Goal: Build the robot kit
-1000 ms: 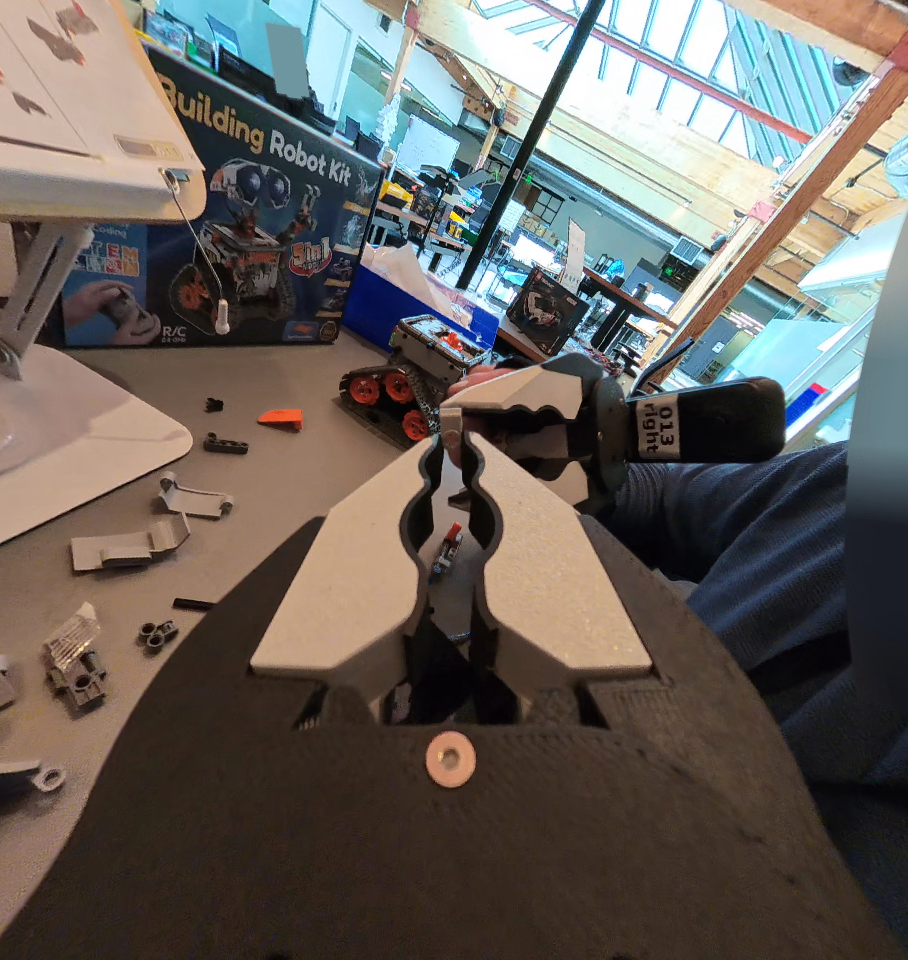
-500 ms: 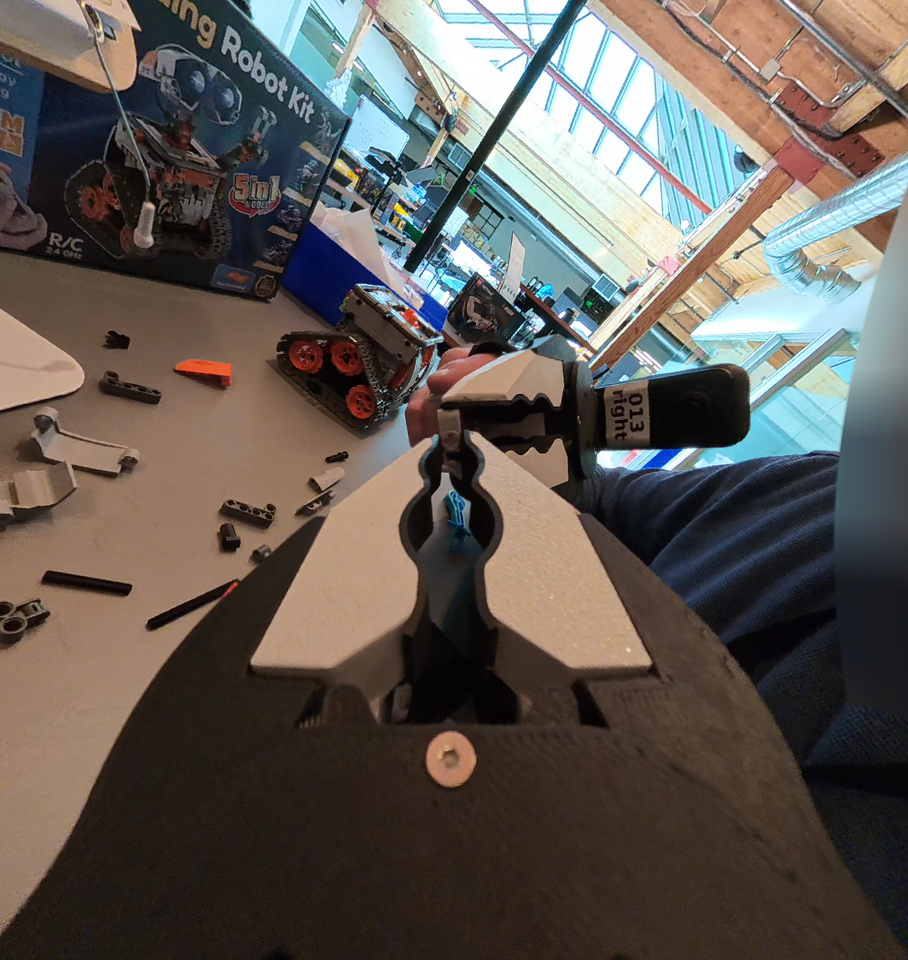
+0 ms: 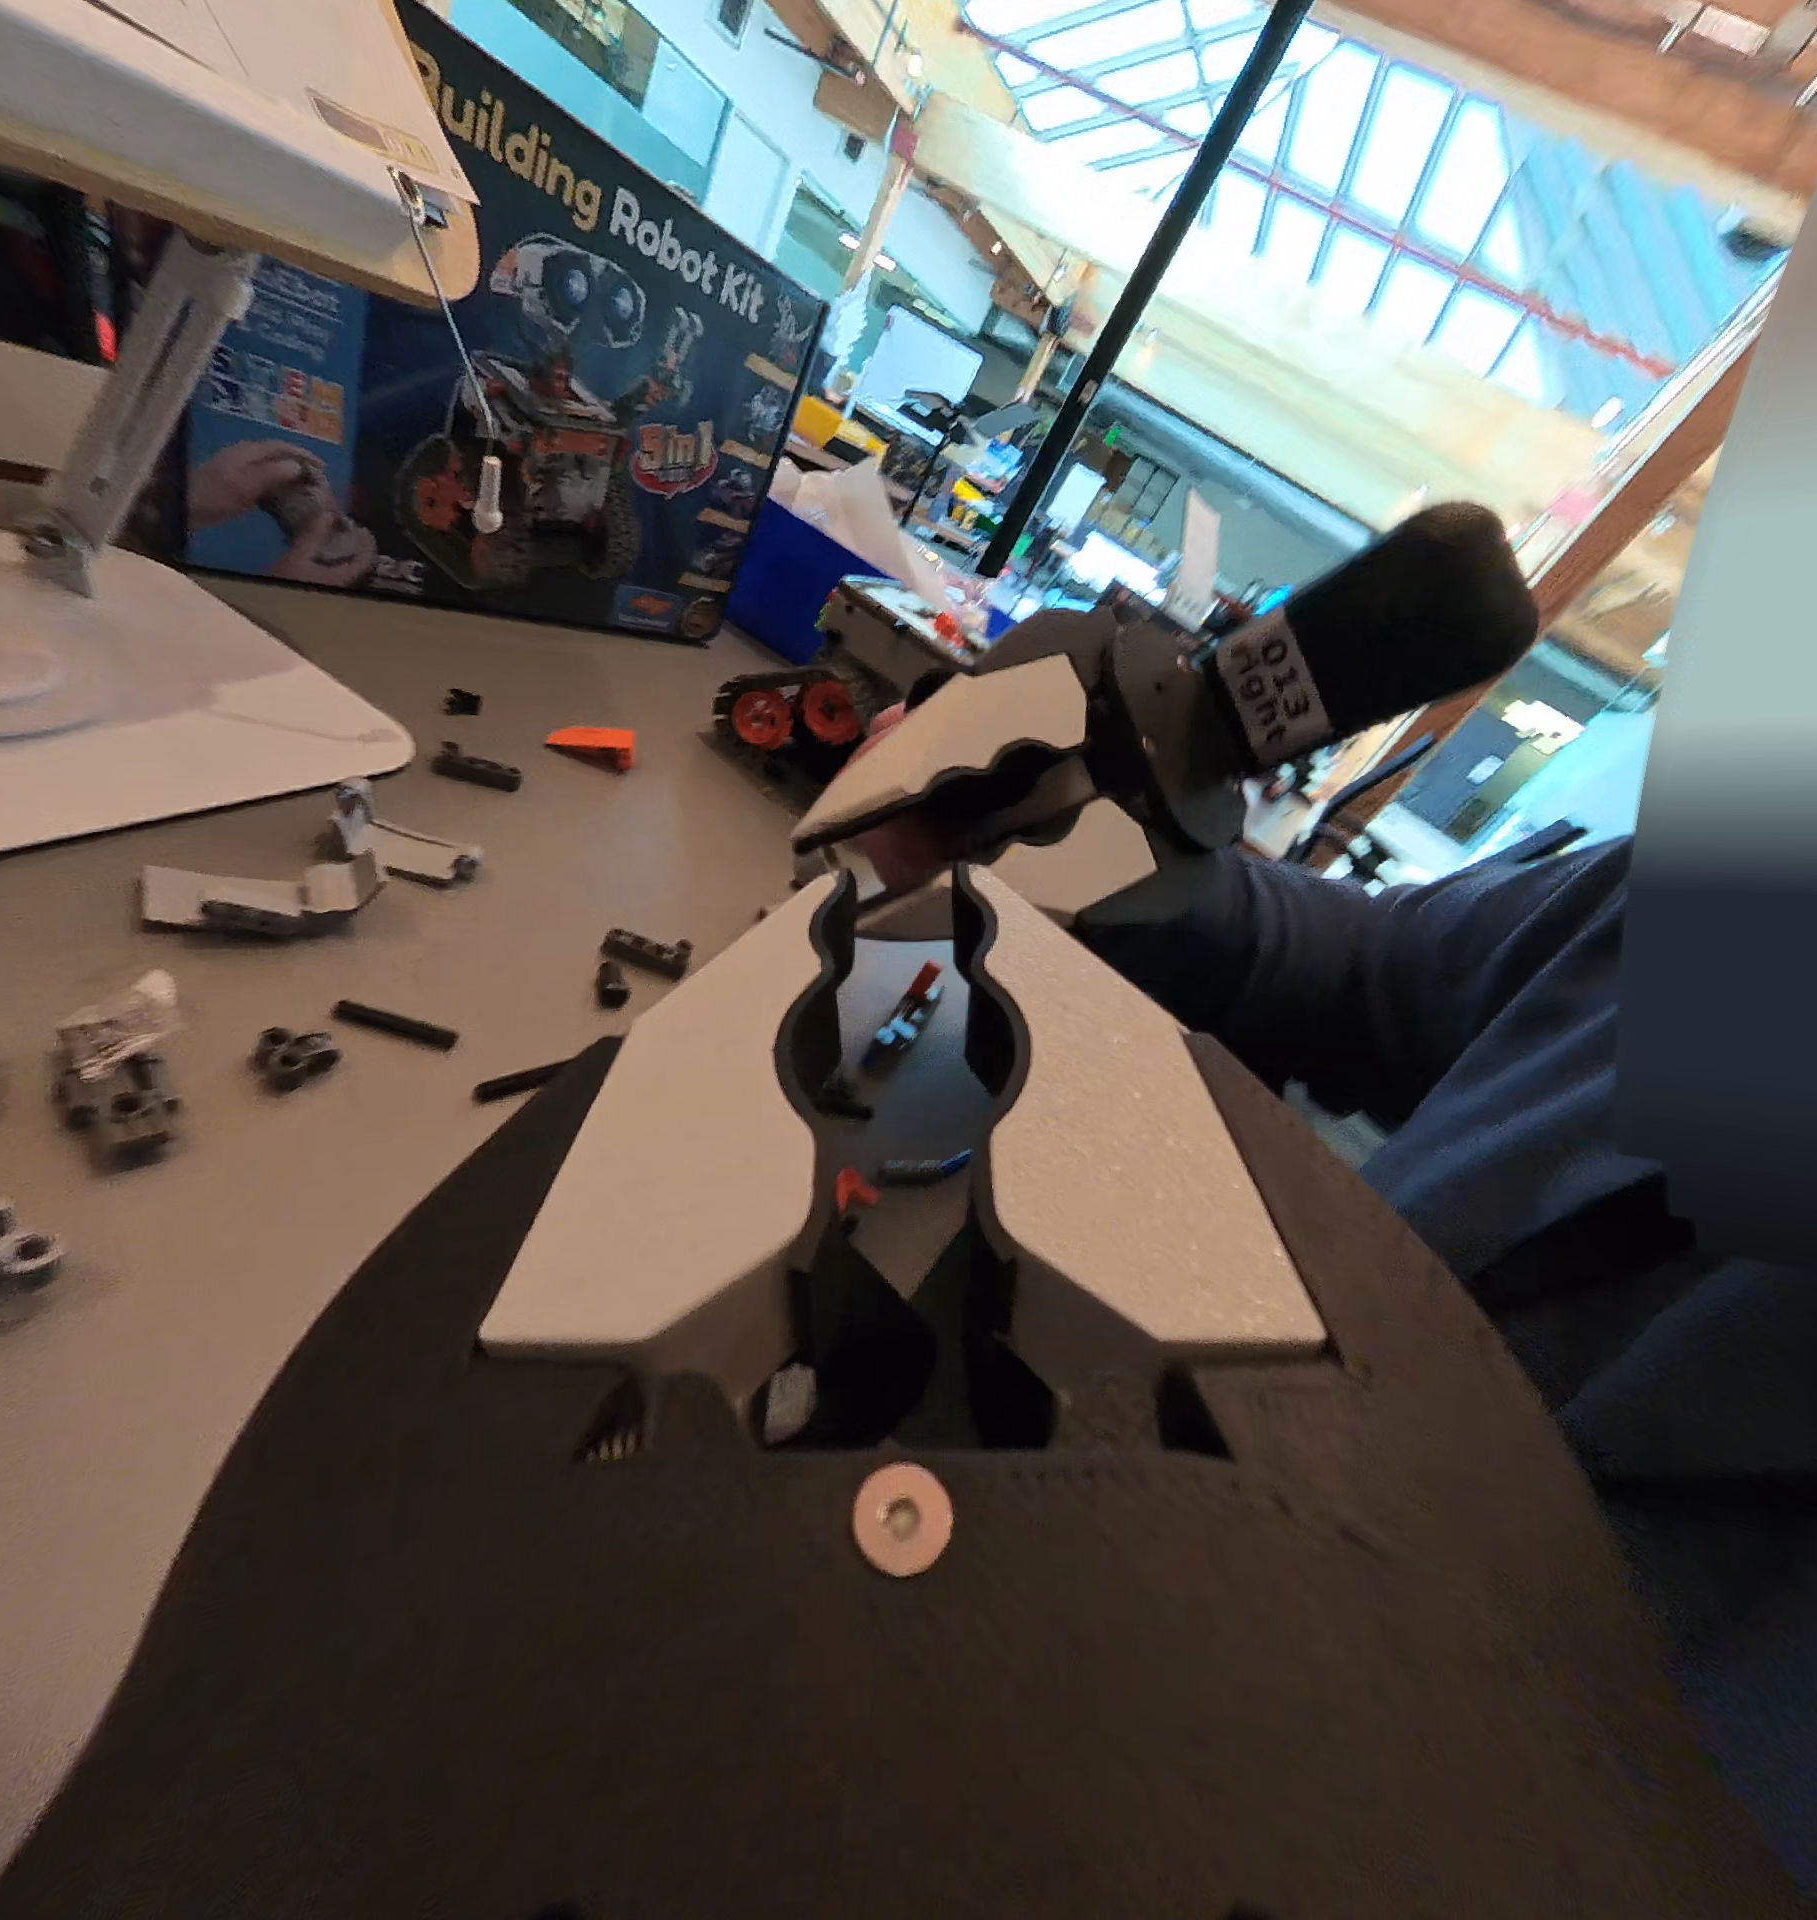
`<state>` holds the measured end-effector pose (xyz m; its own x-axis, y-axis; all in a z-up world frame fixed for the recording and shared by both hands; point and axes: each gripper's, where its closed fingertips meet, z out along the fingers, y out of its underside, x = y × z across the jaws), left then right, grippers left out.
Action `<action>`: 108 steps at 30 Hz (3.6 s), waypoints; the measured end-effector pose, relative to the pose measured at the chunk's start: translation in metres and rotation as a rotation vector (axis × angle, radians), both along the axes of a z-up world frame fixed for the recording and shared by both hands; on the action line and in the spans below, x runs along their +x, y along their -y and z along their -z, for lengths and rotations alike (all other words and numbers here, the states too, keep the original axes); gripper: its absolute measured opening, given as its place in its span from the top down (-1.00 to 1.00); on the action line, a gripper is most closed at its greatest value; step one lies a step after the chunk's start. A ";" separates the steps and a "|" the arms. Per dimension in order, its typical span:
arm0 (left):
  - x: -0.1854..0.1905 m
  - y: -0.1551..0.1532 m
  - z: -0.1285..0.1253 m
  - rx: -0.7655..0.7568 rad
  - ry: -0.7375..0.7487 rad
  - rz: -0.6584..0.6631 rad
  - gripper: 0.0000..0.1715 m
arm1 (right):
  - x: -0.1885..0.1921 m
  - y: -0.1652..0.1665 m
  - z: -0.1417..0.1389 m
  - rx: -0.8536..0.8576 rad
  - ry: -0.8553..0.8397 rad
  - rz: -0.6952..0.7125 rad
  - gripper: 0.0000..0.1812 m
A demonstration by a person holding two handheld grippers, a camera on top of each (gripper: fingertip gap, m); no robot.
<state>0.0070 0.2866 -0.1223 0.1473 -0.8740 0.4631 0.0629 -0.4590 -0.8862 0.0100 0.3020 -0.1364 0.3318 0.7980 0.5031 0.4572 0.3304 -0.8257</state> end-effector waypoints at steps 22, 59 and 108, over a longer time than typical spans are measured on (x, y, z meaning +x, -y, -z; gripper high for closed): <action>-0.205 -0.079 -0.033 0.624 -0.751 -0.490 0.84 | -0.021 -0.016 0.119 -0.517 0.352 0.047 0.85; -0.273 -0.232 0.106 0.272 -1.708 0.078 0.82 | -0.008 -0.027 0.112 -0.472 0.246 0.068 0.87; -0.170 -0.186 0.128 0.367 -1.310 0.440 0.74 | -0.007 -0.024 0.107 -0.492 0.214 0.045 0.88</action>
<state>-0.1632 0.4725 -0.2505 -0.0251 -0.9984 -0.0507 -0.9639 0.0376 -0.2636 0.0026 0.3260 -0.2437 0.3026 0.9437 0.1334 0.6370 -0.0961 -0.7648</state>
